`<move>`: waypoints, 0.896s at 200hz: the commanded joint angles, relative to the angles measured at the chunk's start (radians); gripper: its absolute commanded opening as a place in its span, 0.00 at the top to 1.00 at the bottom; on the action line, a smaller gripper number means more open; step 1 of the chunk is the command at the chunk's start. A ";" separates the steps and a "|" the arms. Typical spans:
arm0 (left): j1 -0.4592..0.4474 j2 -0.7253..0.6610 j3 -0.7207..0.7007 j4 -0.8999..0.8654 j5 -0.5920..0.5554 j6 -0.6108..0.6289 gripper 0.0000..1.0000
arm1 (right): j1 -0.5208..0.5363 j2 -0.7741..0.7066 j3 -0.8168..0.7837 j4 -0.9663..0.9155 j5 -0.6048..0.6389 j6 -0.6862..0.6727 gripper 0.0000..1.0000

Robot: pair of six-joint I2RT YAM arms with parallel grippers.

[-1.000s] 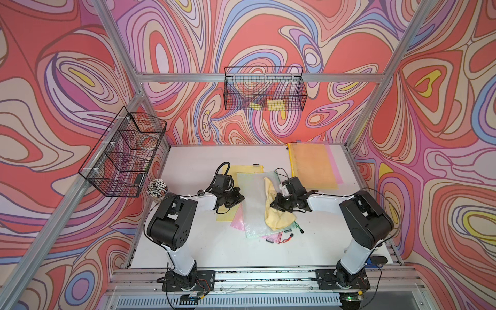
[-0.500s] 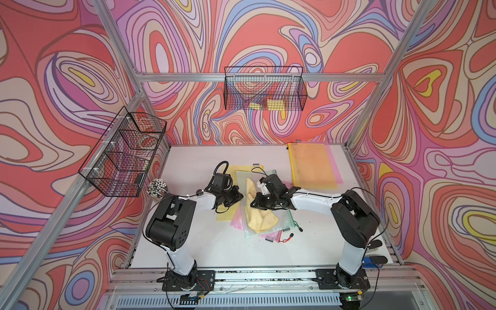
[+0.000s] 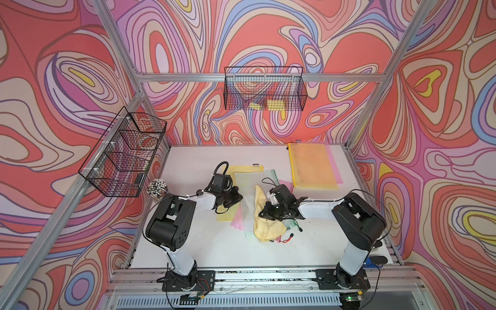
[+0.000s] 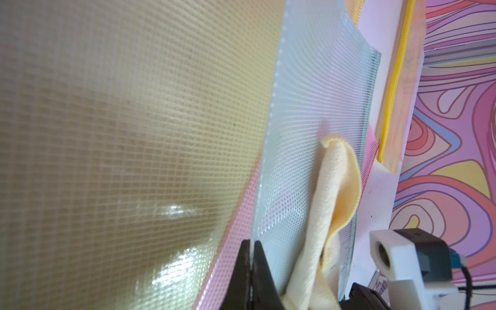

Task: Wipe the document bag
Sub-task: Wipe the dirt from the document bag.

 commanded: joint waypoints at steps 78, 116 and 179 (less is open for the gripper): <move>0.012 -0.026 -0.002 -0.007 -0.016 0.005 1.00 | 0.002 -0.173 0.029 -0.230 0.104 -0.044 1.00; 0.012 -0.027 0.000 -0.002 -0.009 -0.005 1.00 | 0.202 0.054 0.200 -0.115 0.039 0.027 1.00; 0.015 -0.048 0.004 -0.037 -0.024 0.016 1.00 | 0.228 0.082 0.122 -0.080 0.084 0.087 1.00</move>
